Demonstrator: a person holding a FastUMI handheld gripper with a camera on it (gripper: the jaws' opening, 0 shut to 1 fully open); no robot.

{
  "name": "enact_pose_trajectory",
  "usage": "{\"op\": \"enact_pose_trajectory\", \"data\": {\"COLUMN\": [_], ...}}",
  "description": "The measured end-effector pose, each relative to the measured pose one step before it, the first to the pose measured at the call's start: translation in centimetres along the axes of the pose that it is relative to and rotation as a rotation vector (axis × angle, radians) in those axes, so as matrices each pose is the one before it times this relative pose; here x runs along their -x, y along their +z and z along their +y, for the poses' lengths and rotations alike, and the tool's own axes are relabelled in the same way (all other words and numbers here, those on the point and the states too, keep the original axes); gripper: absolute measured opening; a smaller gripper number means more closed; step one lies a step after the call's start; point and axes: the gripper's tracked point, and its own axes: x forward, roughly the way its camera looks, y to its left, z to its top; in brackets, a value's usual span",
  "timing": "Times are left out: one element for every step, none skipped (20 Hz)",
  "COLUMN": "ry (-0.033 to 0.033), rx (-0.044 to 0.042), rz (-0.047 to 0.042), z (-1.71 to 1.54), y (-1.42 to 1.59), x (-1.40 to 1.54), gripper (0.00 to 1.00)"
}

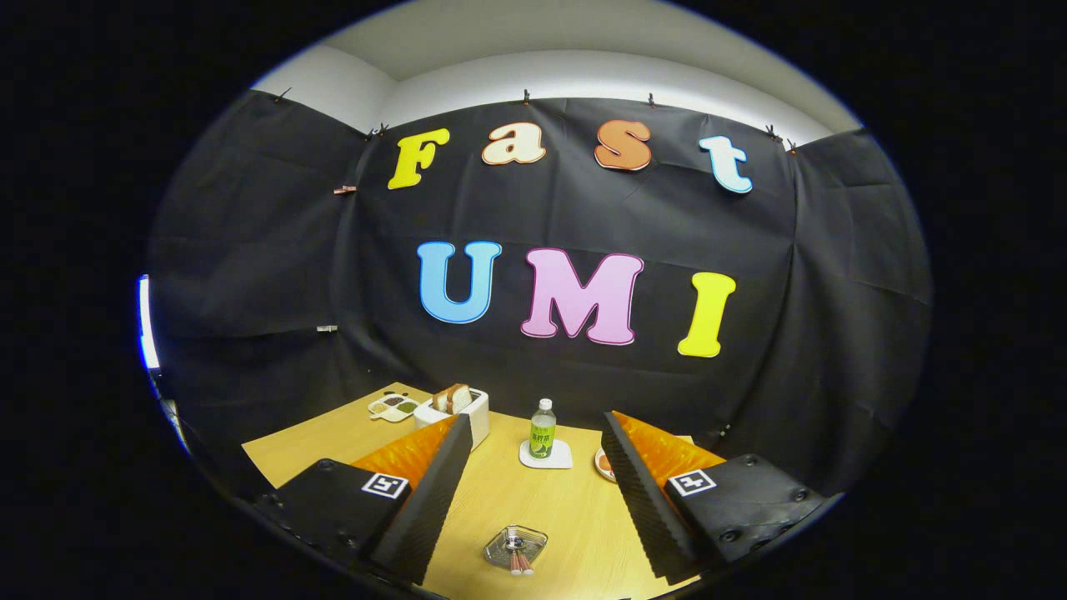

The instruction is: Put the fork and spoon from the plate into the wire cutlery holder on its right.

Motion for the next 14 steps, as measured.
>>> {"op": "enact_pose_trajectory", "data": {"ry": [0.00603, 0.00258, -0.00107, 0.00258, 0.00372, 0.00118, -0.00190, -0.00313, -0.00345, -0.00275, 0.00027, 0.00055, -0.00160, -0.00114], "rx": [-0.00155, -0.00175, -0.00179, -0.00138, -0.00008, 0.00093, 0.00212, 0.00179, -0.00033, -0.00339, -0.00393, -0.00222, -0.00019, 0.00106], "rz": [0.00210, -0.00297, -0.00138, 0.00178, 0.00312, -0.00132, 0.00090, 0.00069, 0.00007, -0.00065, -0.00084, -0.00057, 0.00015, 0.00199], "z": [-0.018, -0.054, -0.184, -0.085, 0.021, -0.012, -0.165, -0.176, -0.145, -0.172, 0.041, 0.004, -0.065, -0.060], "y": [-0.107, 0.089, 0.049, -0.054, -0.212, -0.011, 0.026, -0.055, 0.033, 0.077, 0.053, 0.027, -0.075, 0.023], "x": [0.159, 0.086, 0.012, 0.092, 0.163, 0.173, -0.113, 0.081, -0.023, -0.021, 0.052, 0.037, -0.148, 0.030], "gripper": [0.97, 0.97, 0.97, 0.97, 0.97, 0.97, 0.97, 0.97, 0.97, 0.97, 0.97, 0.97, 0.97, 0.97]}}
